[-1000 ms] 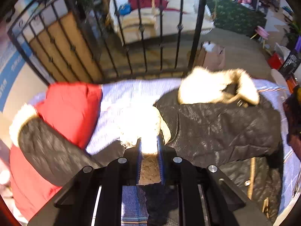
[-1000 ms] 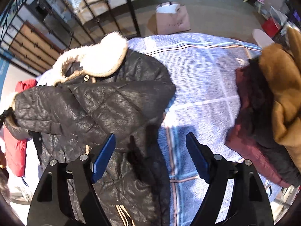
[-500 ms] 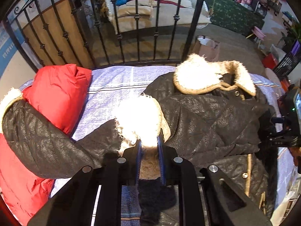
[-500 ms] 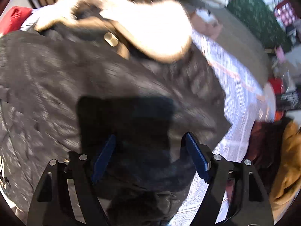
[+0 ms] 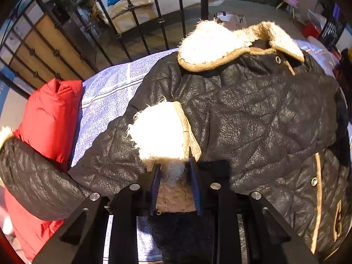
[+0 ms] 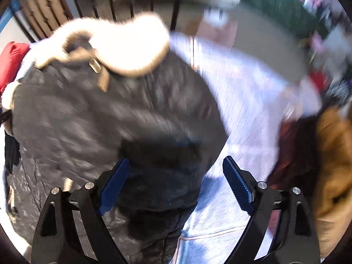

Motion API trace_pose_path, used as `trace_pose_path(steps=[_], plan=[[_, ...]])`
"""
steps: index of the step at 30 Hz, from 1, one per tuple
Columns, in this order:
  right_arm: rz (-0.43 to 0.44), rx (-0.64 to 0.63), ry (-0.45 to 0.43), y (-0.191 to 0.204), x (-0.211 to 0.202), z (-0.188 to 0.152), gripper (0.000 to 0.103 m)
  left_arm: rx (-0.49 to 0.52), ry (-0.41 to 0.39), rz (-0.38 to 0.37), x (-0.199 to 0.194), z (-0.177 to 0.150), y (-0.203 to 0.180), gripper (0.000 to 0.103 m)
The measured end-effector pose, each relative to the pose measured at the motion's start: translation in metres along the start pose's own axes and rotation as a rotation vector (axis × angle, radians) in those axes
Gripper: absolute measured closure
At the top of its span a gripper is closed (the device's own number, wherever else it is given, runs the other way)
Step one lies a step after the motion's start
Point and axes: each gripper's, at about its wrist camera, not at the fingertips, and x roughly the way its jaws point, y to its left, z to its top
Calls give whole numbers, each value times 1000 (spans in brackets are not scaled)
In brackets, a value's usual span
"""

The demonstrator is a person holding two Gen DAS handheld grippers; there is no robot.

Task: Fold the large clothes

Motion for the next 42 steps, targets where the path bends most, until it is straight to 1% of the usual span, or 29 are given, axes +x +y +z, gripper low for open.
trace_pose_path(steps=[2,3,4,5,6,7,8,10,12,14,16,17,19,20,21,23,24,26,27,29,31,33,34,36,37,39,40,41,42], plan=[[107,-7,-30,19,-3,6,17,-16,1,-1,3,-2,1,74],[138,-24,-6,29,6,5,17,-34,0,-2,5,-4,3,71],[124,-50,62,42,27,4,17,-48,0,-3,7,-5,3,70],[114,-55,118,44,46,2,17,-59,-1,4,9,-7,4,64],[115,-46,175,47,65,-4,16,-63,4,9,12,-9,4,50],[124,-29,247,48,92,-12,12,-67,20,7,17,-11,5,44],[121,-23,251,49,100,-15,11,-75,39,-7,22,-14,6,40],[86,-55,218,56,101,-13,9,-92,37,-20,22,-16,9,39],[57,-74,238,61,100,-8,9,-117,31,-25,17,-15,13,38],[58,-61,260,59,96,-2,9,-129,11,-21,8,-17,16,38],[54,-26,243,56,85,6,9,-156,-24,-14,-9,-24,21,38],[67,6,208,53,70,8,9,-174,-44,-18,-19,-27,23,38],[142,65,140,50,39,7,9,-220,-84,-33,-39,-38,31,35],[163,84,125,51,28,6,9,-245,-99,-19,-51,-45,36,30],[177,90,120,56,22,6,9,-264,-111,9,-61,-51,41,30],[221,96,116,67,6,-4,9,-298,-132,94,-77,-58,59,30],[239,91,120,78,-1,-10,9,-318,-135,142,-83,-59,71,26],[263,72,135,96,-7,-22,9,-387,-142,250,-94,-57,109,22],[274,69,140,110,-8,-34,9,-431,-153,286,-99,-56,132,20],[304,68,161,123,-12,-47,9,-551,-158,374,-104,-53,188,16],[318,60,179,134,-10,-52,9,-644,-151,427,-104,-53,236,16],[325,53,175,143,-17,-59,9,-698,-130,459,-96,-53,273,16],[322,48,172,148,-22,-60,9,-718,-113,441,-89,-55,285,16],[319,43,168,154,-27,-61,9,-752,-84,344,-69,-55,307,18],[315,41,168,157,-21,-58,9,-763,-76,305,-58,-55,313,18],[300,38,168,158,-23,-57,9,-773,-54,270,-39,-56,319,32],[294,36,171,157,-21,-54,9,-768,-51,271,-32,-55,319,36],[283,39,174,156,-23,-54,9,-754,-58,275,-29,-53,319,50],[277,40,175,156,-22,-54,9,-735,-63,269,-27,-52,317,62]])
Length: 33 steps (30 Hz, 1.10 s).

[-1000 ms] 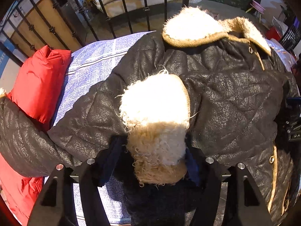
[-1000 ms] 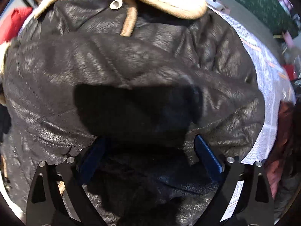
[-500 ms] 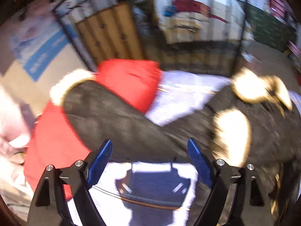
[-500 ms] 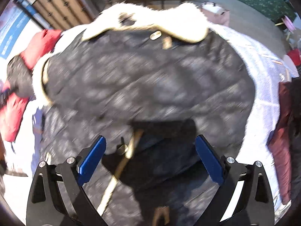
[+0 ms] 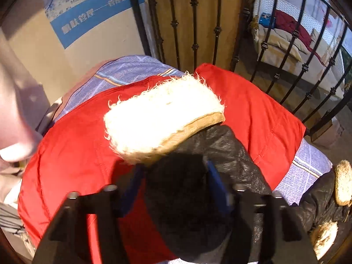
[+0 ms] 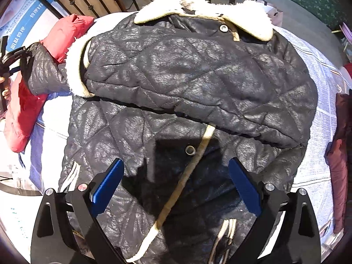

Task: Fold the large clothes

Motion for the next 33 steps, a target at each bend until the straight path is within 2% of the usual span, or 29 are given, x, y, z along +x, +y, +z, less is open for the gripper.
trace_pose_path(steps=[2,3,7,10,13,16,18,22,25,26,28,30,33], plan=[[-9,9,-2,-6,-3,0,9,15,-15,-44,-8,-2,-2,78],[-13,16,-4,-9,-4,0,9,18,-35,-91,-17,-1,0,84],[-10,58,-16,-22,-8,-2,9,100,-164,-299,-75,1,3,89],[-2,82,-34,-31,-14,-5,9,288,-291,-465,-146,-9,-12,89],[7,106,-48,-41,-19,-7,9,512,-415,-708,-226,-23,-30,89],[15,126,-55,-48,-23,-9,9,702,-468,-889,-278,-37,-52,89],[22,140,-61,-54,-26,-10,9,825,-462,-938,-291,-46,-77,89],[32,156,-94,-64,-36,-13,9,1066,-380,-999,-281,-65,-173,89],[15,188,-105,-79,-41,-15,9,1177,-296,-1061,-256,-82,-254,89],[15,188,-105,-79,-41,-15,9,1209,-268,-1054,-245,-88,-279,89],[5,219,-120,-90,-47,-17,9,1264,-208,-1008,-219,-103,-333,89],[-11,246,-133,-103,-55,-20,9,1277,-132,-913,-185,-121,-381,88],[-22,269,-134,-118,-58,-26,9,1279,-62,-712,-132,-153,-431,85]])
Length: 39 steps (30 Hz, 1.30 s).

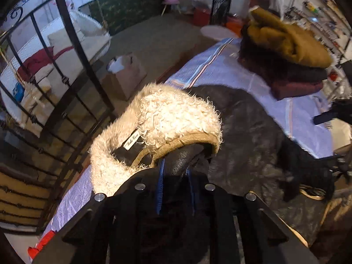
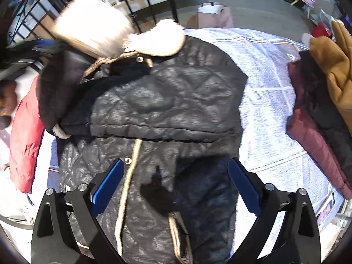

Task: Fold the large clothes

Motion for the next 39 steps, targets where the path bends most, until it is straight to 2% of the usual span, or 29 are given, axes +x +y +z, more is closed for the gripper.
trace_pose_path(steps=[1,2,4,5,7,8,9,12,14,18,20,23,24,25,26,27,28,29,31,33,37,39], plan=[[-2,9,2,-4,0,-1,9,-31,33,39,19,0,0,84],[-1,14,4,-8,1,-1,9,-67,34,71,25,-2,3,82],[5,13,7,-12,3,-1,9,-160,6,78,19,-6,16,75],[11,6,7,-12,5,0,9,-212,-16,53,9,-8,24,66],[29,-22,7,-10,7,5,9,-248,-89,1,-23,-18,38,43],[38,-40,4,-8,9,9,9,-254,-127,-3,-40,-20,42,22],[50,-58,-1,-6,11,15,9,-260,-159,-1,-58,-24,46,9],[97,-100,-19,3,17,42,9,-333,-237,-2,-115,-50,61,7],[129,-138,-20,12,25,66,9,-408,-265,58,-148,-80,69,7],[162,-287,-24,40,58,125,9,-494,-189,219,-179,-152,63,7],[172,-354,-6,52,79,146,9,-571,-137,242,-186,-193,54,7],[203,-425,36,65,115,164,10,-707,-89,235,-194,-245,36,7],[210,-435,48,69,127,168,13,-744,-78,236,-195,-258,32,7],[243,-430,56,72,132,170,32,-777,-70,235,-195,-269,25,7],[288,-423,67,76,132,170,60,-814,-60,237,-194,-279,21,7],[299,-415,71,82,128,170,61,-843,-53,240,-193,-286,16,7],[287,-413,61,89,123,170,71,-869,-52,239,-190,-289,15,7],[302,-412,54,97,112,171,74,-895,-51,236,-187,-290,15,7],[353,-413,43,105,88,171,75,-909,-64,236,-181,-278,15,7],[371,-414,32,111,53,172,75,-899,-123,239,-182,-260,20,7],[271,-487,70,94,1,148,75,-819,-168,220,-165,-207,33,7],[237,-428,126,62,0,133,75,-763,-159,225,-148,-186,36,7]])
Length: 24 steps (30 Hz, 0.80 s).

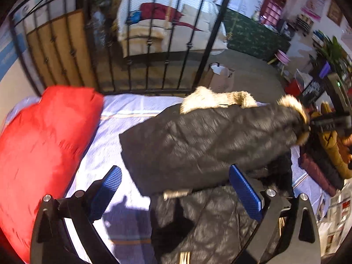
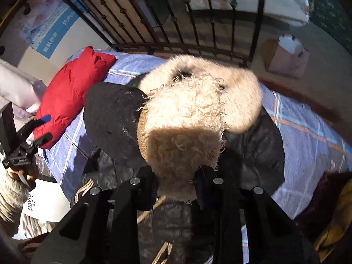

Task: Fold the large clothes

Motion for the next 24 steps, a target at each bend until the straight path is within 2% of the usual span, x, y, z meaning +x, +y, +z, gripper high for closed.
trace_pose_path(steps=[3,5,6,8,10,12,13,14,16,18,21,22,24], plan=[[-67,101,59,-46,19,-39,74,62,42,24,40,12,-25,7],[-39,204,97,-70,51,-57,68,123,75,67,69,13,-42,7],[-38,216,102,-75,62,-59,65,150,91,108,83,13,-49,7],[-90,229,95,-77,77,-64,42,190,143,211,113,11,-57,7],[-143,274,80,-78,72,-65,29,170,172,234,121,13,-56,7],[-129,363,20,-81,47,-70,28,133,161,242,116,18,-54,7],[-144,389,-11,-80,33,-74,28,118,130,236,106,21,-55,7],[-188,381,-45,-72,14,-77,28,112,92,223,94,22,-58,7],[-191,327,-119,-49,-7,-75,28,111,36,199,81,20,-64,7],[-188,222,-178,-22,-13,-72,28,117,26,192,79,17,-73,7],[-353,48,-210,13,1,-56,28,140,80,201,100,13,-79,7],[-356,39,-226,13,4,-54,28,148,105,224,110,13,-80,7],[-276,61,-203,8,24,-47,28,140,149,233,128,15,-81,7]])
